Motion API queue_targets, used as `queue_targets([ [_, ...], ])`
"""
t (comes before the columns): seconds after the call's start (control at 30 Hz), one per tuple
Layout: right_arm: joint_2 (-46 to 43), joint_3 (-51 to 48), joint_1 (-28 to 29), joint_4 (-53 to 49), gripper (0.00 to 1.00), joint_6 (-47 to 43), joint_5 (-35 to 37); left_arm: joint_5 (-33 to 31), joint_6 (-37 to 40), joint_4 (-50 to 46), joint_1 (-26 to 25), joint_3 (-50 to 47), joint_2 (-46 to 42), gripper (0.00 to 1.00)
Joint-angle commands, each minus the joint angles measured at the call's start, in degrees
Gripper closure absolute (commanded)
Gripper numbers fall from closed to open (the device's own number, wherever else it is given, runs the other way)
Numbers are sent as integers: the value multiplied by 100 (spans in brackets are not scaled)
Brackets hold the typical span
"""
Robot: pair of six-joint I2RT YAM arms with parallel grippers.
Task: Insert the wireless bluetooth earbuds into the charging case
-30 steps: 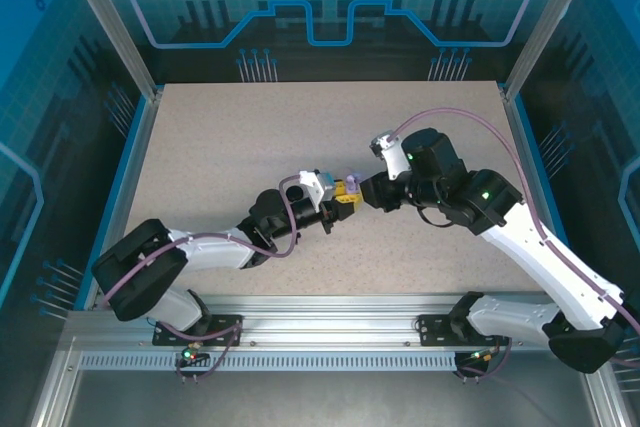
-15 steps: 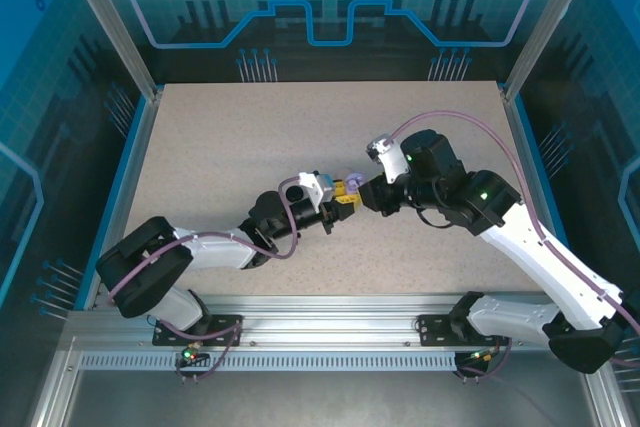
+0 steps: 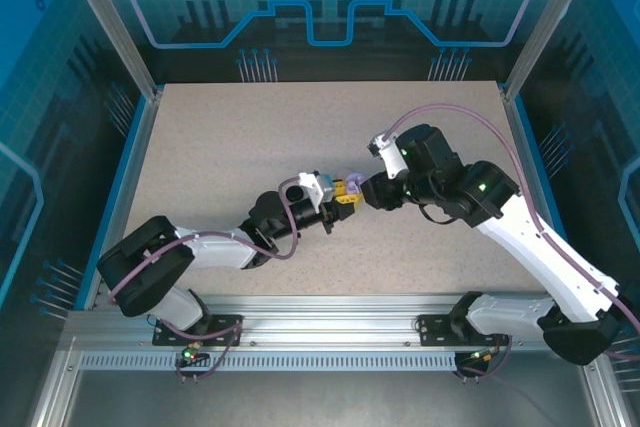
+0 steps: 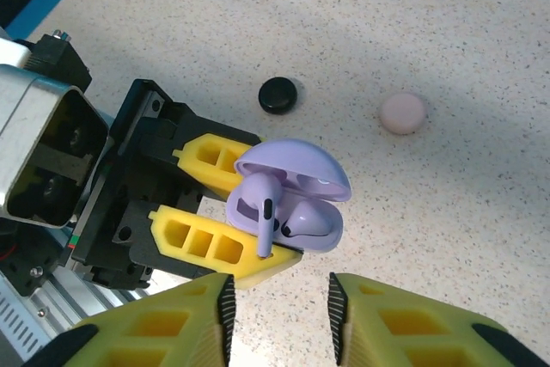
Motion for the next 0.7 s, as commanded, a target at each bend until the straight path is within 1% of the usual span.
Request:
queue_targets([
  [0.0,121,254,120,-475,60,-47,255,183,218,373,-28,-150,69,98],
  [0.2,483,413,261,-658,59,11,154,208,309,514,-26,-213,114,98],
  [0.5,787,369,408,-538,60,255,127,148,324,462,-25,-204,113,99],
  [0.67,894,369,470,-492,62,316,158,84,333,414,-28,-187,113,99],
])
